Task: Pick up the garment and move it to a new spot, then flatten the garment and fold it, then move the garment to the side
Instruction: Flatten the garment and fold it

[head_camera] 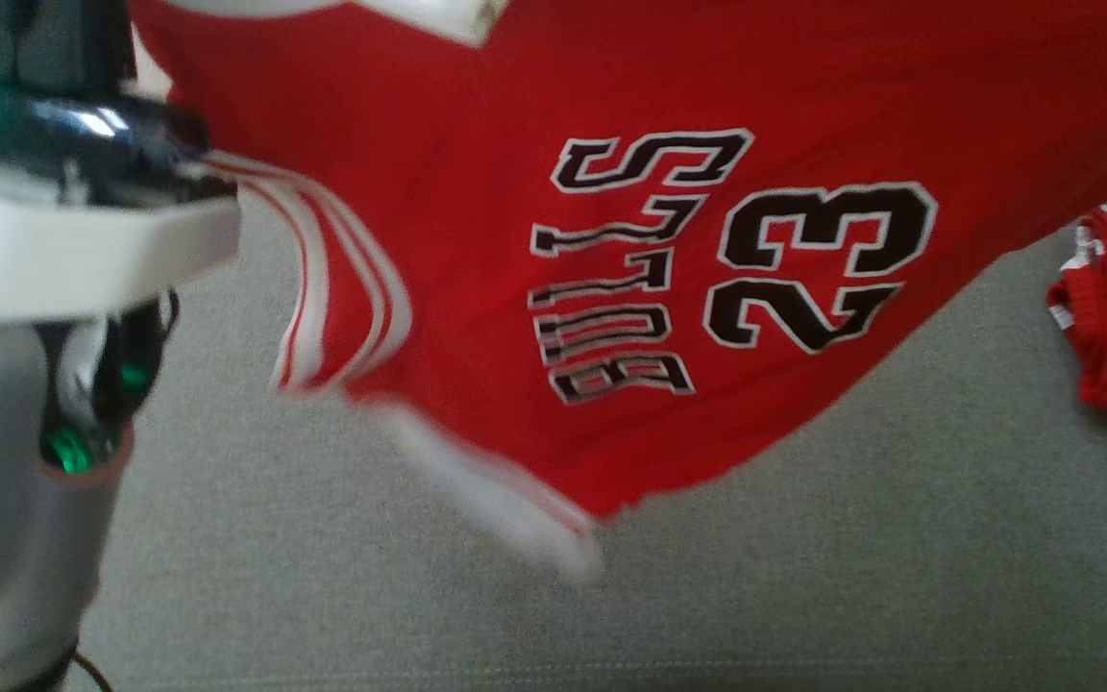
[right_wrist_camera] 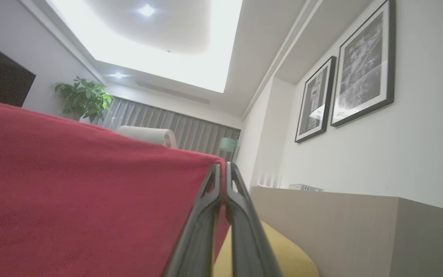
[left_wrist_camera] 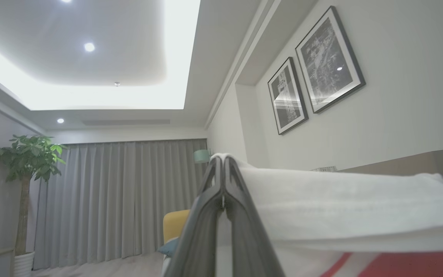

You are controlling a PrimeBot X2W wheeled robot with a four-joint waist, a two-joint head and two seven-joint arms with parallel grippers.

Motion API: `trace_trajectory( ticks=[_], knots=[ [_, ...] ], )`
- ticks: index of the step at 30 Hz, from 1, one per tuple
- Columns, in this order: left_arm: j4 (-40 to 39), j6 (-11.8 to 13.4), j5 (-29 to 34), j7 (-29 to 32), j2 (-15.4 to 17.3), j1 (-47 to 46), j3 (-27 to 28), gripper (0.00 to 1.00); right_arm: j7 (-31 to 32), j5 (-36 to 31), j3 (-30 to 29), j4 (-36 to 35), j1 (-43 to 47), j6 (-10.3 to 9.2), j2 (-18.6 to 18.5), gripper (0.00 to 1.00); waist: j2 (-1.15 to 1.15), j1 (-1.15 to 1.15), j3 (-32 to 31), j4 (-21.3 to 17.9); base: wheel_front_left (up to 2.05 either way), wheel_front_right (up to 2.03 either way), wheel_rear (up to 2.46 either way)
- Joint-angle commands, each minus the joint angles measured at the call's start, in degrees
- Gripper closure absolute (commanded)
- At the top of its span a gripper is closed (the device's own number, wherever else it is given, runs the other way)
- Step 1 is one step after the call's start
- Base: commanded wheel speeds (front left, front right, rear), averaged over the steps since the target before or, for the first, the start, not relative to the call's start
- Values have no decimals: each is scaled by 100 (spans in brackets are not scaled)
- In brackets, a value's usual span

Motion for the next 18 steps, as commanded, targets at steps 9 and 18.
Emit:
trace_trajectory(
  ticks=[9,18],
  knots=[
    [935,-302,-158,141,-88,-1347,-75,100,373,598,186,435,-754,37,-300,100,0,0,173,-75,0,0,0],
    [3421,-722,-272,-371,-518,-2612,-232,100,-110,930,1223,2457,-2293,37,-43,100,0,0,657,-327,0,0,0]
  ],
)
